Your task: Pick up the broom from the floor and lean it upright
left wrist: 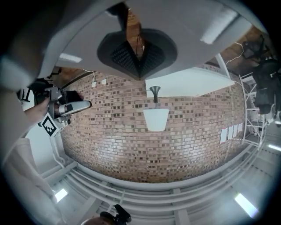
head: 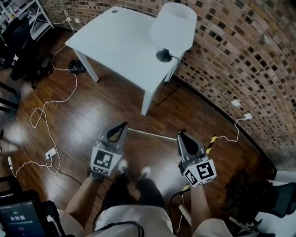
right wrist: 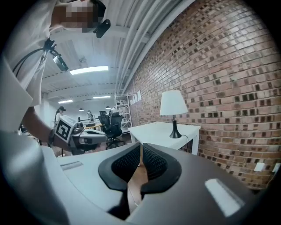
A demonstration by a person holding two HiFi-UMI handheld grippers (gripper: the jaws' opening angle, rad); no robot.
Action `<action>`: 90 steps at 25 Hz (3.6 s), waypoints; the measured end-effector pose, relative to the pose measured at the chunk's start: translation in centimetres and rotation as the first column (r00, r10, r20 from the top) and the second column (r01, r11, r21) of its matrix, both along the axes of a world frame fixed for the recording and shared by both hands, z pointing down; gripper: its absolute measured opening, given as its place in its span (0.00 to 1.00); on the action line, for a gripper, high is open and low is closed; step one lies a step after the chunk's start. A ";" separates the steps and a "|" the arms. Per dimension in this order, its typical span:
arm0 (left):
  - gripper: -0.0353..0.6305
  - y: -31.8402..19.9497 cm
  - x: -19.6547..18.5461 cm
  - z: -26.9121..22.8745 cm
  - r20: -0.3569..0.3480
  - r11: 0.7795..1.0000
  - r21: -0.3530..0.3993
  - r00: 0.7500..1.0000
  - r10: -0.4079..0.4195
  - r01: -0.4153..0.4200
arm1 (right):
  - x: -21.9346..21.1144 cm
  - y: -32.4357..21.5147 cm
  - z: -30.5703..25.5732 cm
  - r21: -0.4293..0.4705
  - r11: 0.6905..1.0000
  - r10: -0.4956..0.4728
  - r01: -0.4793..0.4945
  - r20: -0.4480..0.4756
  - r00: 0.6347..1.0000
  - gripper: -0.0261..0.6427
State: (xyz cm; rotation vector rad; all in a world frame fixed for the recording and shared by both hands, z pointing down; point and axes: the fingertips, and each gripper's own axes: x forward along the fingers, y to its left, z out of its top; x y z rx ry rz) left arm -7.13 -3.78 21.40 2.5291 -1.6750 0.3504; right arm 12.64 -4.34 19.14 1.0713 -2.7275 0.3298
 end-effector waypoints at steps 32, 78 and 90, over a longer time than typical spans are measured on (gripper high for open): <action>0.05 1.5 -11.9 56.5 -0.064 0.892 -0.262 0.915 -0.397 0.369 | -13.0 -6.4 64.8 -0.350 0.863 -0.473 0.365 -0.303 0.827 0.17; 0.05 -1.1 -11.2 68.1 -0.083 0.874 -0.189 0.879 -0.469 0.449 | -13.9 -4.7 86.0 -0.447 0.727 -0.674 0.521 -0.610 0.417 0.17; 0.05 -4.2 -5.7 51.8 -0.153 0.954 -0.069 0.942 -0.298 0.291 | -6.3 -7.5 66.4 -0.181 0.909 -0.400 0.375 -0.631 0.665 0.17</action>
